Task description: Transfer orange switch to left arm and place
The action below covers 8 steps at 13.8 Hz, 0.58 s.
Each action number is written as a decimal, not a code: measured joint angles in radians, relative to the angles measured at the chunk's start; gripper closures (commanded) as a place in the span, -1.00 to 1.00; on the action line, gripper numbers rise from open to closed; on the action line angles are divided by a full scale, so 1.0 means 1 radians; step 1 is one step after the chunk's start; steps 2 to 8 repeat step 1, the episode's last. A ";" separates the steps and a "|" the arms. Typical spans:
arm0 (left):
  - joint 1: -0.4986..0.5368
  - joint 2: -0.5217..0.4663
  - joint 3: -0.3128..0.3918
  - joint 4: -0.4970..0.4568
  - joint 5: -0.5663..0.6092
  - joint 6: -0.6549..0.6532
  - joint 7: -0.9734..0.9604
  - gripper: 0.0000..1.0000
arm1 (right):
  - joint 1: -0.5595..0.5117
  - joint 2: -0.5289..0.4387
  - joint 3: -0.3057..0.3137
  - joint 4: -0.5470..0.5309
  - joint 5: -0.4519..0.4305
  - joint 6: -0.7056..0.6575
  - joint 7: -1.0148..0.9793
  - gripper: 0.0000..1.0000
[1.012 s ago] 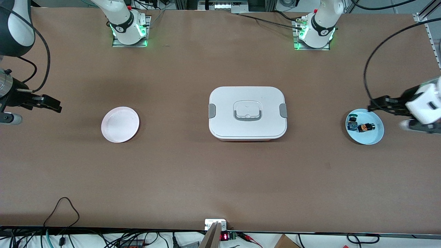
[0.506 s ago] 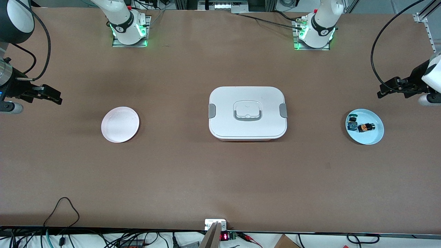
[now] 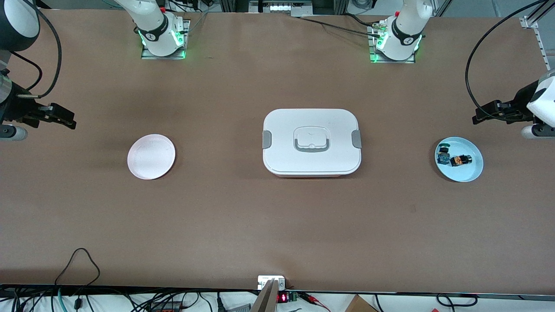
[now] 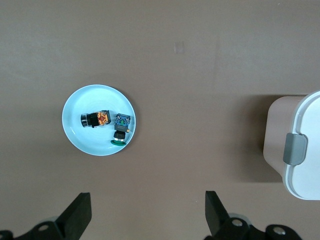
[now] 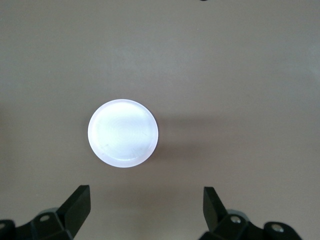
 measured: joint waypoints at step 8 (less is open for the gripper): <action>0.000 0.002 0.002 0.001 0.000 -0.002 0.000 -1.00 | 0.000 0.000 0.000 0.005 0.000 -0.006 -0.007 -1.00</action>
